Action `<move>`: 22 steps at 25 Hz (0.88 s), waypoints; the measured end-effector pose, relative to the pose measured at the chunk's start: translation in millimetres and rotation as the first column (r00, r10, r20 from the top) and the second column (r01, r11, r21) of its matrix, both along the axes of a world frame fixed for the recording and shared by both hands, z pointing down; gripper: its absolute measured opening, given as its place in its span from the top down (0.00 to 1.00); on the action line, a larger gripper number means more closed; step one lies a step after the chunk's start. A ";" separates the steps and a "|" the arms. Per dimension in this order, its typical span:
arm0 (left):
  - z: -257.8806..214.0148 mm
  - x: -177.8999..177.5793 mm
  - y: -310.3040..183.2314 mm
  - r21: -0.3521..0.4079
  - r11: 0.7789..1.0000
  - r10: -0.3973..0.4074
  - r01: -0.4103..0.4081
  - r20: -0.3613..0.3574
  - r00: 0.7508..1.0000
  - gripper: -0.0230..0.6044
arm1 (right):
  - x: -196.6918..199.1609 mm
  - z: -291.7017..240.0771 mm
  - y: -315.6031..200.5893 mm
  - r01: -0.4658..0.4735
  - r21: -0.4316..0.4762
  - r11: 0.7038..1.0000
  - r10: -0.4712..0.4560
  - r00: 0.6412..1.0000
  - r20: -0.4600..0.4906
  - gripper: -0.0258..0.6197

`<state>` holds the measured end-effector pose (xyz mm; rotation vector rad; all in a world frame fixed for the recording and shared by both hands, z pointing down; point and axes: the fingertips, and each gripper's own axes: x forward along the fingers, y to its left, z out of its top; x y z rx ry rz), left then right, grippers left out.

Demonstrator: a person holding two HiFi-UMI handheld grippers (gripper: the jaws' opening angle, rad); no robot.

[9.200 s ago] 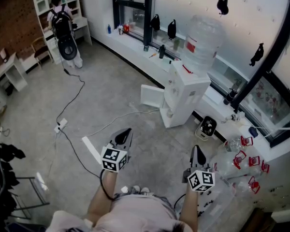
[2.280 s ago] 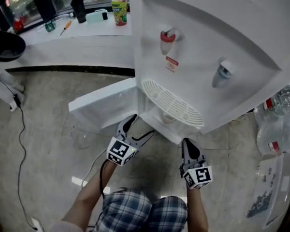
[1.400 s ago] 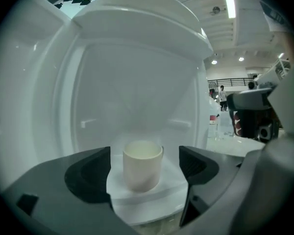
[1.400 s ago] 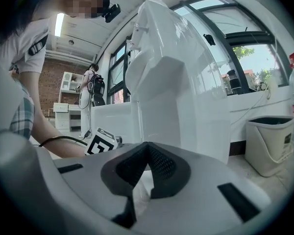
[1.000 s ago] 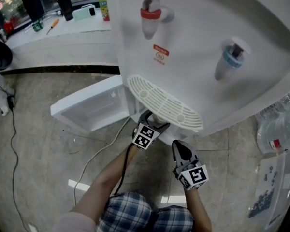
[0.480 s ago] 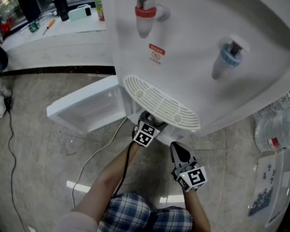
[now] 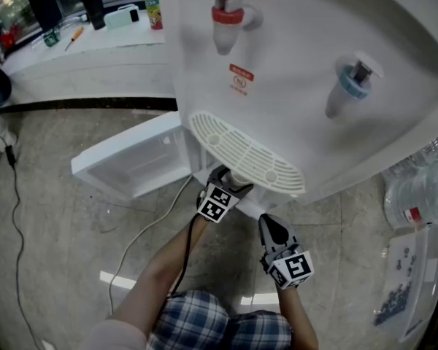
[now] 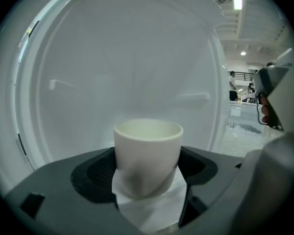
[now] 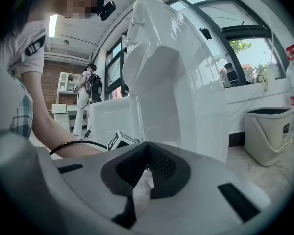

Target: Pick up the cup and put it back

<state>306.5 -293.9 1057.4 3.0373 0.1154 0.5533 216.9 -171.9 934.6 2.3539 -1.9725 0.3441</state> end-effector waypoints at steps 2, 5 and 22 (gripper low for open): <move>-5.8 -7.1 -0.7 -0.004 1.000 -0.002 0.001 -0.013 1.000 0.31 | -1.2 0.7 0.4 0.000 -0.006 1.000 0.000 1.000 0.003 0.93; -18.2 -21.1 -2.0 0.000 1.000 0.000 0.000 -0.036 0.999 0.31 | -2.3 1.3 0.1 0.002 -0.005 1.000 -0.002 1.000 0.003 0.93; -123.5 -160.8 -9.4 0.039 0.999 0.002 0.004 -0.161 0.987 0.31 | -6.0 1.6 -13.2 0.031 0.011 0.999 -0.031 0.999 0.009 0.93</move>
